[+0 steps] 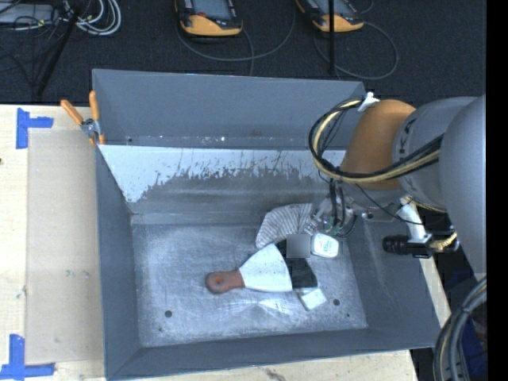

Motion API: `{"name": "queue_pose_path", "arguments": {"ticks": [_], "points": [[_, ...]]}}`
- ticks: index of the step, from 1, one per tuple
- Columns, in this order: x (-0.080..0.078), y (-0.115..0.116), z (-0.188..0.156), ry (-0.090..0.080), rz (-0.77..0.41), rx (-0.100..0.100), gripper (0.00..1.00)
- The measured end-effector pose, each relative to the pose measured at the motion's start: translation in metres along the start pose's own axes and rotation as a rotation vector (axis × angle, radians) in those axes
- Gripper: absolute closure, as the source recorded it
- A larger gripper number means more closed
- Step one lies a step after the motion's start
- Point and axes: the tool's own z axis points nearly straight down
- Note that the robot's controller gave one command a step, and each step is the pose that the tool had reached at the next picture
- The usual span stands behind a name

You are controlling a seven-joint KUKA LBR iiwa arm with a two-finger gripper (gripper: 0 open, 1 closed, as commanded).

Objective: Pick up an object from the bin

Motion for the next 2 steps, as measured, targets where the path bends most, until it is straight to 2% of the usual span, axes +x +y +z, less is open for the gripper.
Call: {"name": "queue_pose_path", "arguments": {"ticks": [1, 2], "points": [[0.0048, 0.0252, 0.0146, -0.001, 0.014, -0.007, 1.0], [0.0048, 0.0253, 0.0146, -0.001, 0.014, -0.007, 1.0]]}}
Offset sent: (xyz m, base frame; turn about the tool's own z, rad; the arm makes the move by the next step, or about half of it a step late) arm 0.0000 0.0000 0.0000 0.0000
